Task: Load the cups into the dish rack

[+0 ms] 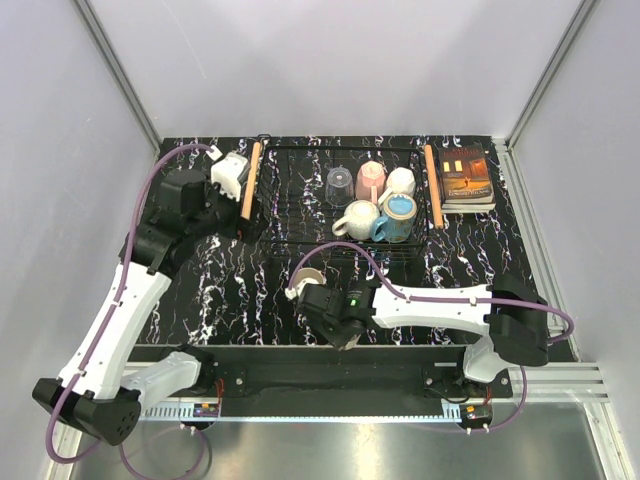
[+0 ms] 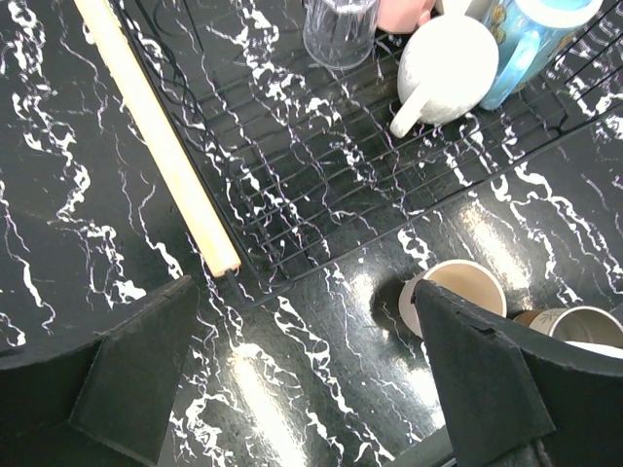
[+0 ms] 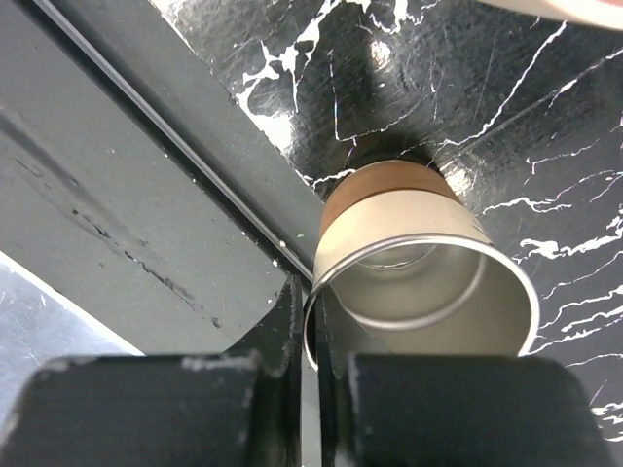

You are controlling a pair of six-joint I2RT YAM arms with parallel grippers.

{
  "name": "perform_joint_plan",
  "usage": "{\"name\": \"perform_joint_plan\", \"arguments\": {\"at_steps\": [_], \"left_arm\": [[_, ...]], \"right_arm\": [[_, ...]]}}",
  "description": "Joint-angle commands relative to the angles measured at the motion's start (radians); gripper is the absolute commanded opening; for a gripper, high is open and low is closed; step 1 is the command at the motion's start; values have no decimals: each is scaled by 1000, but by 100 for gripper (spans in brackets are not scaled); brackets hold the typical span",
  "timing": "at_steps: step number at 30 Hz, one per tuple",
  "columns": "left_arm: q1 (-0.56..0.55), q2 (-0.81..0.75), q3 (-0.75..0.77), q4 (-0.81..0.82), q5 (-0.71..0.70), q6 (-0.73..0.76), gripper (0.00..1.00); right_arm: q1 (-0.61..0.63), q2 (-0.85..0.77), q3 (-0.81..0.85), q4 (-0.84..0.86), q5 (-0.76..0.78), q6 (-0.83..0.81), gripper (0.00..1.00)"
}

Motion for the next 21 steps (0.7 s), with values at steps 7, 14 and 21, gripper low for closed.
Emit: {"name": "perform_joint_plan", "arguments": {"at_steps": [7, 14, 21], "left_arm": [[5, 73, 303, -62, 35, -11, 99], [24, 133, 391, -83, 265, -183, 99], [87, 187, 362, 41, 821, -396, 99]], "right_arm": [[8, -193, 247, -99, 110, -23, 0], [-58, -472, 382, 138, 76, -25, 0], [-247, -728, 136, 509, -143, 131, 0]]}}
